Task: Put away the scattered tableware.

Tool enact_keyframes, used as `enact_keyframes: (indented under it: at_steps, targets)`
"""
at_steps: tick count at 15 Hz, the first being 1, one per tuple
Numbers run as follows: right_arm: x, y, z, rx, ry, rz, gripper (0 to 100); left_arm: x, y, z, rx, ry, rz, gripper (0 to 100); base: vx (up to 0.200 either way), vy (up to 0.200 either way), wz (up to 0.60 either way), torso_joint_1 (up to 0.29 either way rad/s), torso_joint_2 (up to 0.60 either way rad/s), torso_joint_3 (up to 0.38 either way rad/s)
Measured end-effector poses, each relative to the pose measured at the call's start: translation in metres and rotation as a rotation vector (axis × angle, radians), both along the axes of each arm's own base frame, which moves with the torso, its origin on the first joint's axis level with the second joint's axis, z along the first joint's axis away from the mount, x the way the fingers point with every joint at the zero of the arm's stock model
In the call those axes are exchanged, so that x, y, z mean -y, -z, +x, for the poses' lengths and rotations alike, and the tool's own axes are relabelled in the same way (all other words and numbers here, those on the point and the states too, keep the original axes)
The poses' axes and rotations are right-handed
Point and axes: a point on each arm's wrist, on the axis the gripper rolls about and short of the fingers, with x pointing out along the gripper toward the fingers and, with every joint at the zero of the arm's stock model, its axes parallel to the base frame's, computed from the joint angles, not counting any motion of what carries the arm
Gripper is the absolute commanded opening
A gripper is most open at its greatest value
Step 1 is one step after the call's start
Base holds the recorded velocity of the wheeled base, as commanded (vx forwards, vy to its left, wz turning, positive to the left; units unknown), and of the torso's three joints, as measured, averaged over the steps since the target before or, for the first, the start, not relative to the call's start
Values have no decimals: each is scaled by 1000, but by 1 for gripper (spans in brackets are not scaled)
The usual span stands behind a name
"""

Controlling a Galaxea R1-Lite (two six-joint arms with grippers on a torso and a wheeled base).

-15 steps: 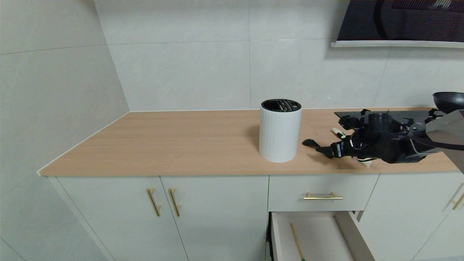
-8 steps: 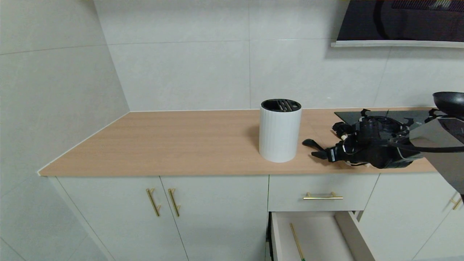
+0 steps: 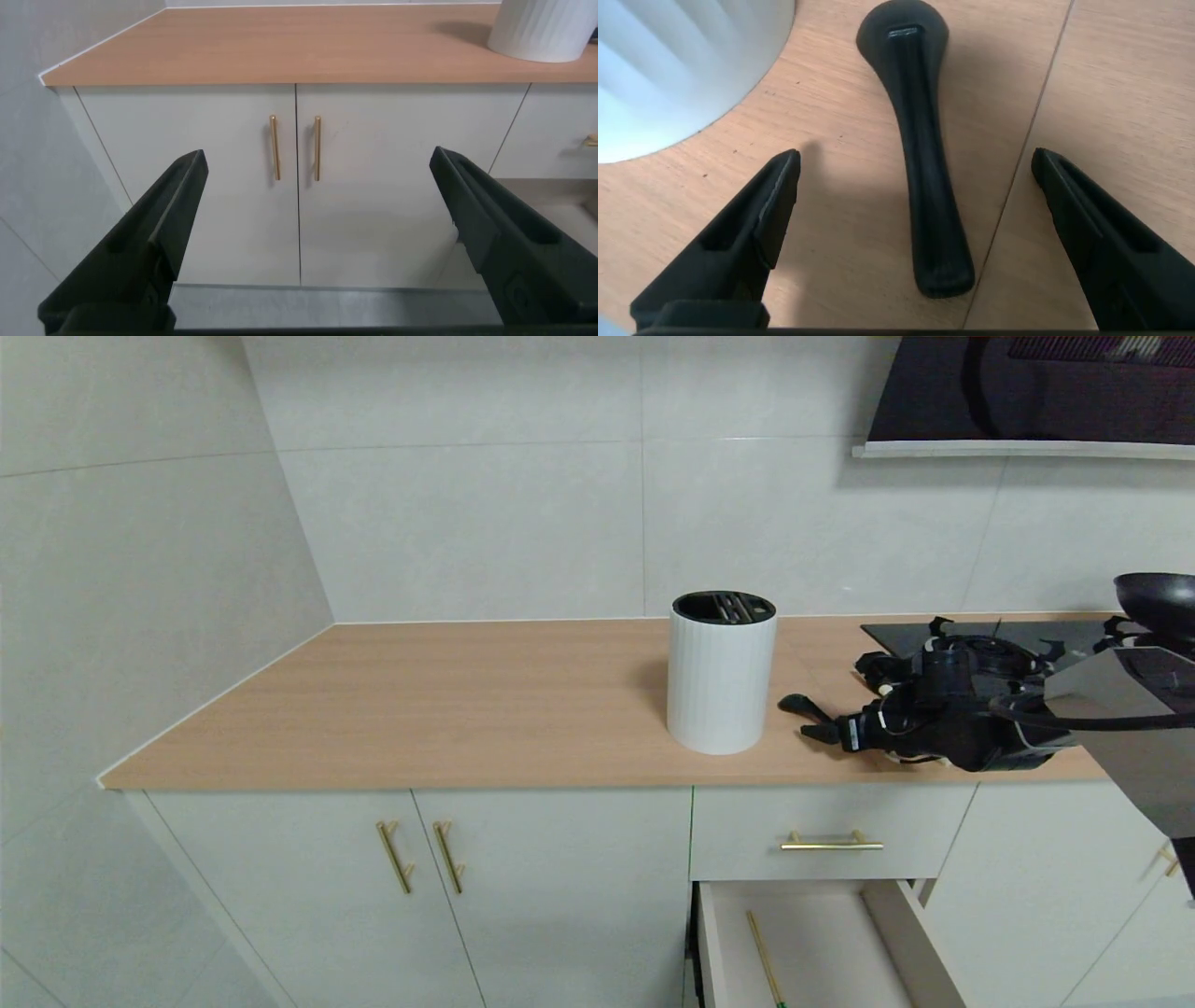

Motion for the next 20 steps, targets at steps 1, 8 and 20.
enact_keyframes:
  at_steps: [1, 8, 20]
  targets:
    - [0, 1, 0, -2, 2, -1, 100, 0, 0, 0, 0, 0, 0, 100, 0, 0, 0, 0, 0, 0]
    - [-5, 5, -1, -13, -10, -4, 0, 0, 0, 0, 0, 0, 0, 100, 0, 0, 0, 0, 0, 0]
    - [-23, -30, -20, -150, 205, -22, 0, 0, 0, 0, 0, 0, 0, 100, 0, 0, 0, 0, 0, 0]
